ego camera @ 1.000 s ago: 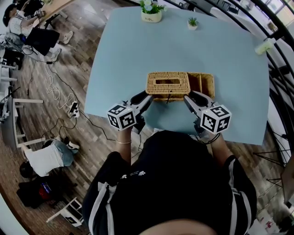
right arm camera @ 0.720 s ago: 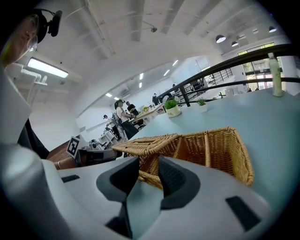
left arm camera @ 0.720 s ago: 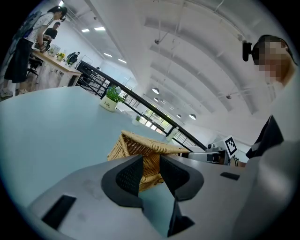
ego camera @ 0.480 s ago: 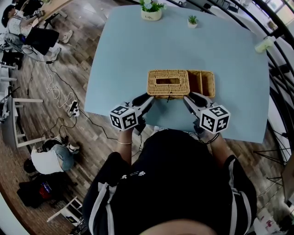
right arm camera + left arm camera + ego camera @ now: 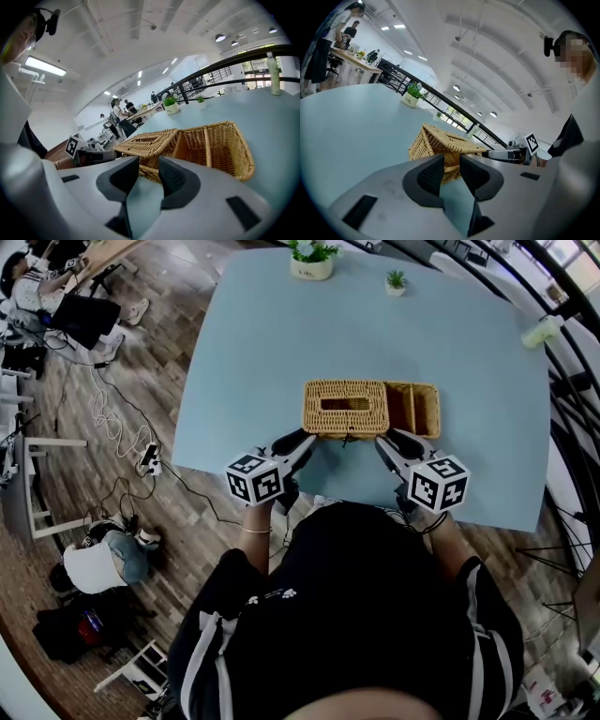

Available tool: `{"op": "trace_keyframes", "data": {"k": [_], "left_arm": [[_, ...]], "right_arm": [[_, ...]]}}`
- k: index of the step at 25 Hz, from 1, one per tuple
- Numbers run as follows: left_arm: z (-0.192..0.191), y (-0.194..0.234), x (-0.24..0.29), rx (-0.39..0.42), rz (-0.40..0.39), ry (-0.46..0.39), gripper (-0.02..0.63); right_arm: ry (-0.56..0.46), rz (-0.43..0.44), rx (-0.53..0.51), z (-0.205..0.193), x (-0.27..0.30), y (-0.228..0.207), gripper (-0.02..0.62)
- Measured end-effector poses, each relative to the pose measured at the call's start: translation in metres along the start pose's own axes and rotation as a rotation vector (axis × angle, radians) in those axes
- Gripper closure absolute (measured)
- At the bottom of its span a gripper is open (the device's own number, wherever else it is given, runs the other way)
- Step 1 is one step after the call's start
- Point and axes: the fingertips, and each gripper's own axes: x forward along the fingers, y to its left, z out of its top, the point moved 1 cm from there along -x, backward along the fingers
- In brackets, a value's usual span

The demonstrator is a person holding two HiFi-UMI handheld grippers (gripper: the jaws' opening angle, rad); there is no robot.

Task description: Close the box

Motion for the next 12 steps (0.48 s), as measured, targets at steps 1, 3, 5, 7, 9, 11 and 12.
{"op": "trace_keyframes", "data": {"k": [1, 3, 5, 7, 9, 11, 12], "left_arm": [[-0.0006, -0.0004, -0.0006, 0.000, 0.001, 0.001, 0.514], [-0.0008, -0.0008, -0.0006, -0.001, 0.004, 0.001, 0.514], [-0.0004, -0.0002, 0.0003, -0.005, 0.007, 0.001, 0.514], [-0.0008, 0.0000, -0.0002, -0.008, 0.013, 0.006, 0.514], [-0.0022, -0.0004, -0.0025, -0.007, 0.020, 0.014, 0.514], [-0.0048, -0.0002, -0.0048, -0.012, 0.024, 0.022, 0.514], [-0.0063, 0.0001, -0.0053, -0.018, 0.024, 0.024, 0.514]], "right_arm": [[0.001, -0.002, 0.001, -0.0014, -0.0006, 0.0003, 0.464], [0.004, -0.005, 0.003, -0.0035, -0.0012, -0.0003, 0.464], [0.008, -0.010, 0.007, -0.0040, -0.0007, -0.0021, 0.465], [0.008, -0.012, 0.009, -0.0041, -0.0006, -0.0027, 0.465], [0.008, -0.014, 0.009, -0.0035, -0.0010, -0.0022, 0.464], [0.005, -0.015, 0.011, -0.0030, -0.0010, -0.0019, 0.465], [0.005, -0.016, 0.011, -0.0032, -0.0006, -0.0024, 0.465]]}}
